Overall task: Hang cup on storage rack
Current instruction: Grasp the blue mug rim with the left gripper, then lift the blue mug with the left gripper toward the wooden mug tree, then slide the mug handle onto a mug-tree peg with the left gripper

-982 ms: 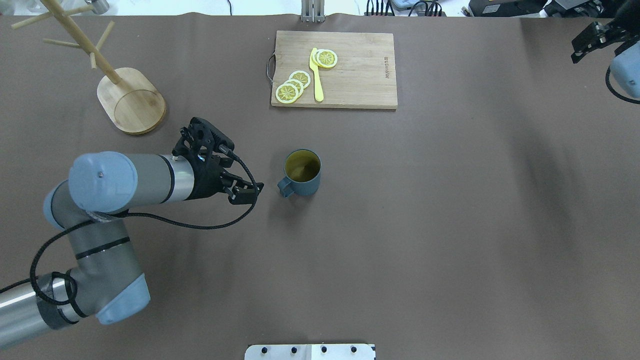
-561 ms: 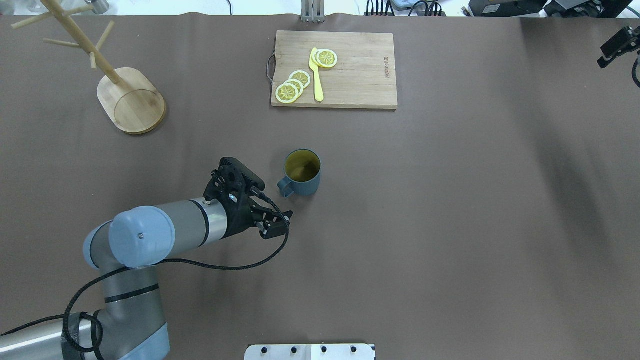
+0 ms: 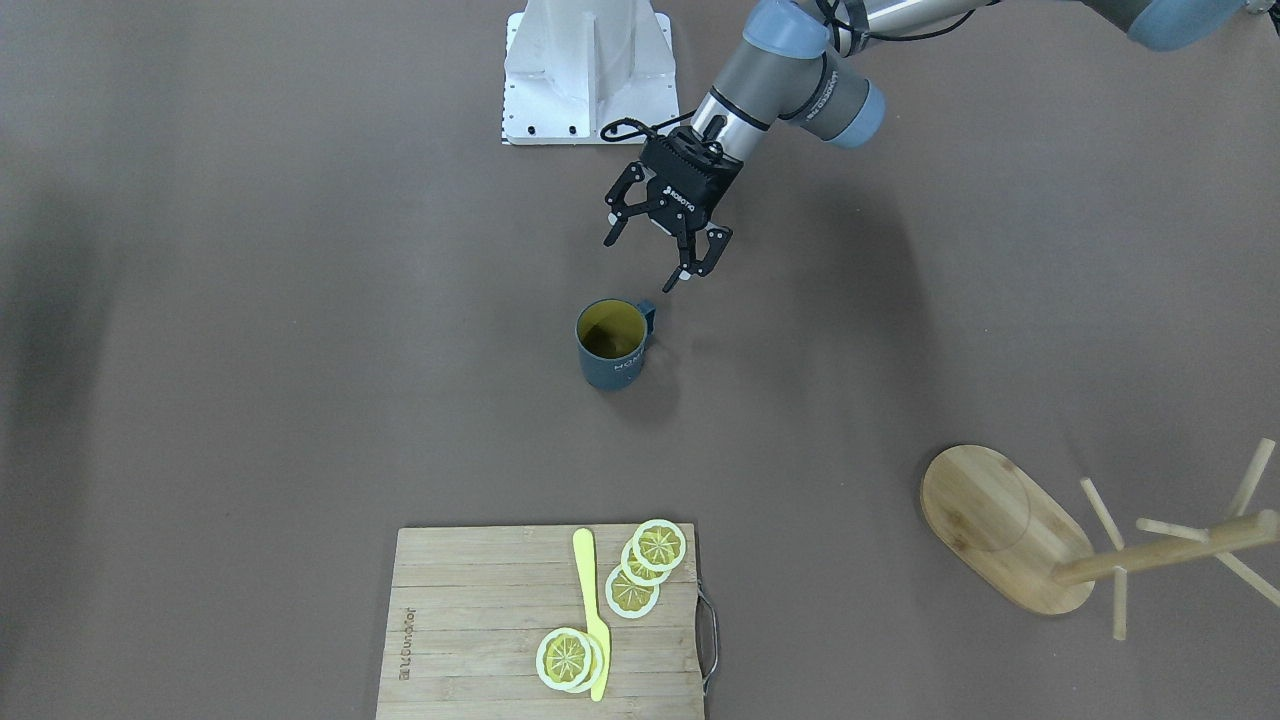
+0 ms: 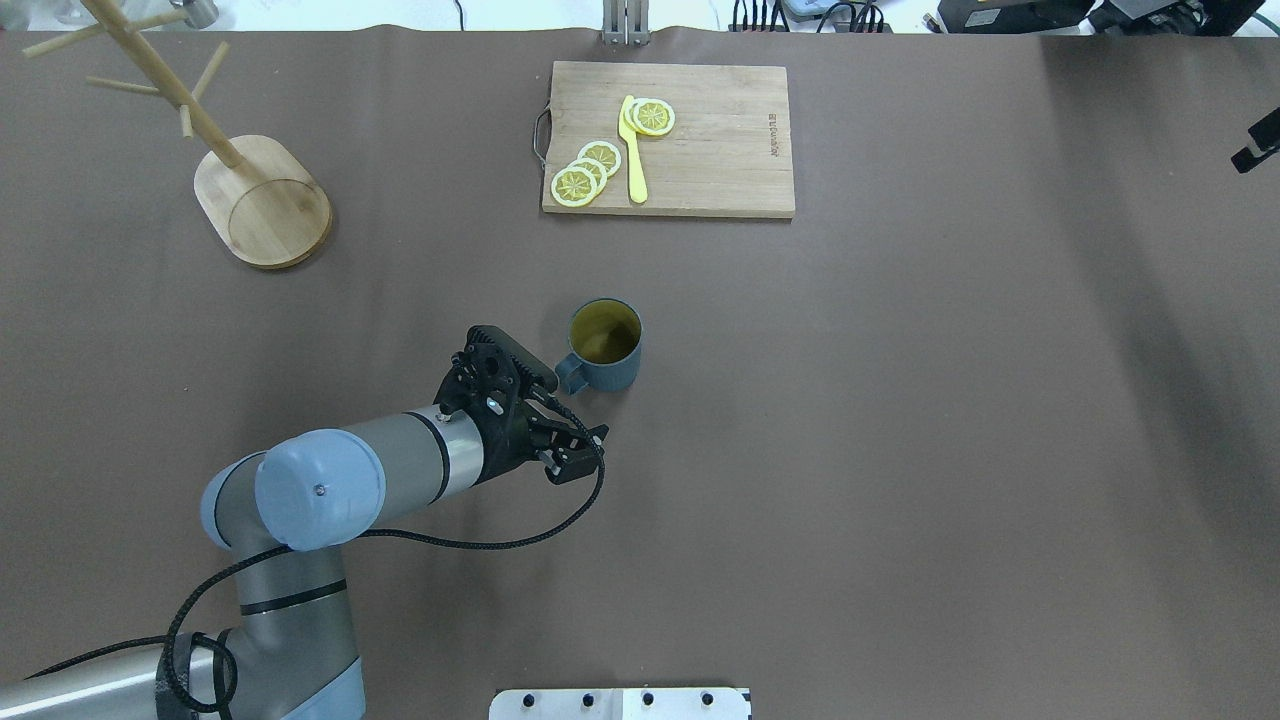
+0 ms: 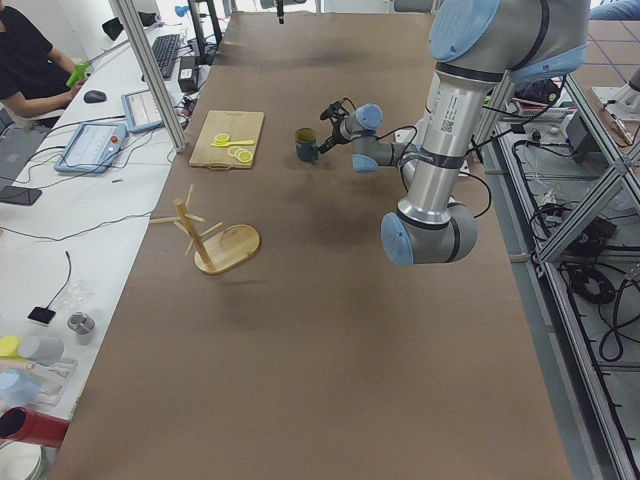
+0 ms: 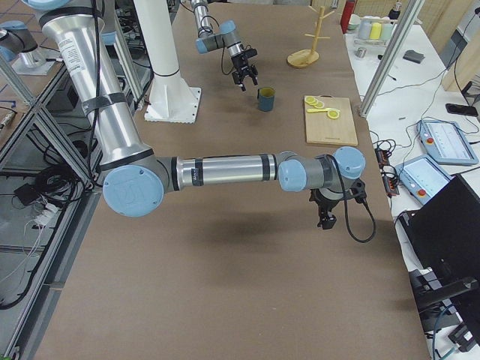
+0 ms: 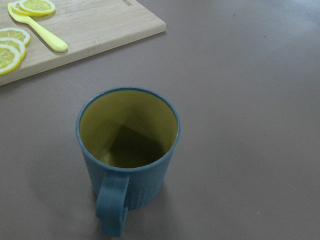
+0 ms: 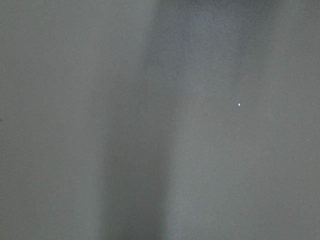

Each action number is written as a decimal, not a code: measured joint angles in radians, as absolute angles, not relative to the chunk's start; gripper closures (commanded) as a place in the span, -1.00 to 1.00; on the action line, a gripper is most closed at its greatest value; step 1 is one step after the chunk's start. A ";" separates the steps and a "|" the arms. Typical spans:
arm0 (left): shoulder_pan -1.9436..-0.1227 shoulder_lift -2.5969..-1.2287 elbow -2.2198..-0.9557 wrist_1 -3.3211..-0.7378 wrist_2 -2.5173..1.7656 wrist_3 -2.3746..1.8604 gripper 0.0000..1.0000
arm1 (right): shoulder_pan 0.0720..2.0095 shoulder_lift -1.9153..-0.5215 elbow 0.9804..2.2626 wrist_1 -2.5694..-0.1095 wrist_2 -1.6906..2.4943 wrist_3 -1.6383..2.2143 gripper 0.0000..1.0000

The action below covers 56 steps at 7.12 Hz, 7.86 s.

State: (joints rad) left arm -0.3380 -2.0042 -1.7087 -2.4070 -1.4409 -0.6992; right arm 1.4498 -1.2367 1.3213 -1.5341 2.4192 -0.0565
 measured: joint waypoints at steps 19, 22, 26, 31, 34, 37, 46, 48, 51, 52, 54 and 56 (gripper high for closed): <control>-0.491 -1.902 -1.759 -2.755 -1.552 -0.911 1.00 | 1.503 -1.264 1.414 -1.547 2.443 -0.055 -1.00; -0.497 -1.708 -1.759 -3.075 -1.549 -1.029 1.00 | 1.506 -1.292 1.468 -1.547 2.439 -0.044 -1.00; -0.559 -1.618 -1.661 -3.467 -1.521 -1.220 1.00 | 1.506 -1.321 1.517 -1.548 2.435 -0.043 -1.00; -0.592 -1.817 -1.485 -3.638 -1.349 -1.552 1.00 | 1.507 -1.311 1.525 -1.548 2.434 -0.041 -1.00; -0.744 -1.872 -1.308 -3.688 -1.438 -1.848 1.00 | 1.510 -1.325 1.565 -1.548 2.431 -0.003 -1.00; -0.840 -1.948 -1.186 -3.646 -1.647 -1.940 1.00 | 1.511 -1.341 1.603 -1.548 2.429 0.028 -1.00; -0.965 -2.021 -1.065 -3.743 -1.732 -2.338 1.00 | 1.510 -1.334 1.609 -1.548 2.419 0.034 -1.00; -0.963 -2.022 -1.016 -3.817 -1.684 -2.392 1.00 | 1.509 -1.328 1.610 -1.548 2.418 0.034 -1.00; -0.961 -2.021 -1.004 -3.833 -1.659 -2.401 1.00 | 1.509 -1.334 1.621 -1.547 2.418 0.034 -1.00; -0.961 -2.018 -1.003 -3.834 -1.657 -2.403 1.00 | 1.509 -1.334 1.622 -1.547 2.416 0.034 -1.00; -0.964 -2.011 -1.003 -3.835 -1.656 -2.419 1.00 | 1.508 -1.331 1.623 -1.547 2.410 0.035 -1.00; -0.973 -2.000 -1.000 -3.835 -1.624 -2.460 1.00 | 1.507 -1.329 1.623 -1.547 2.409 0.035 -1.00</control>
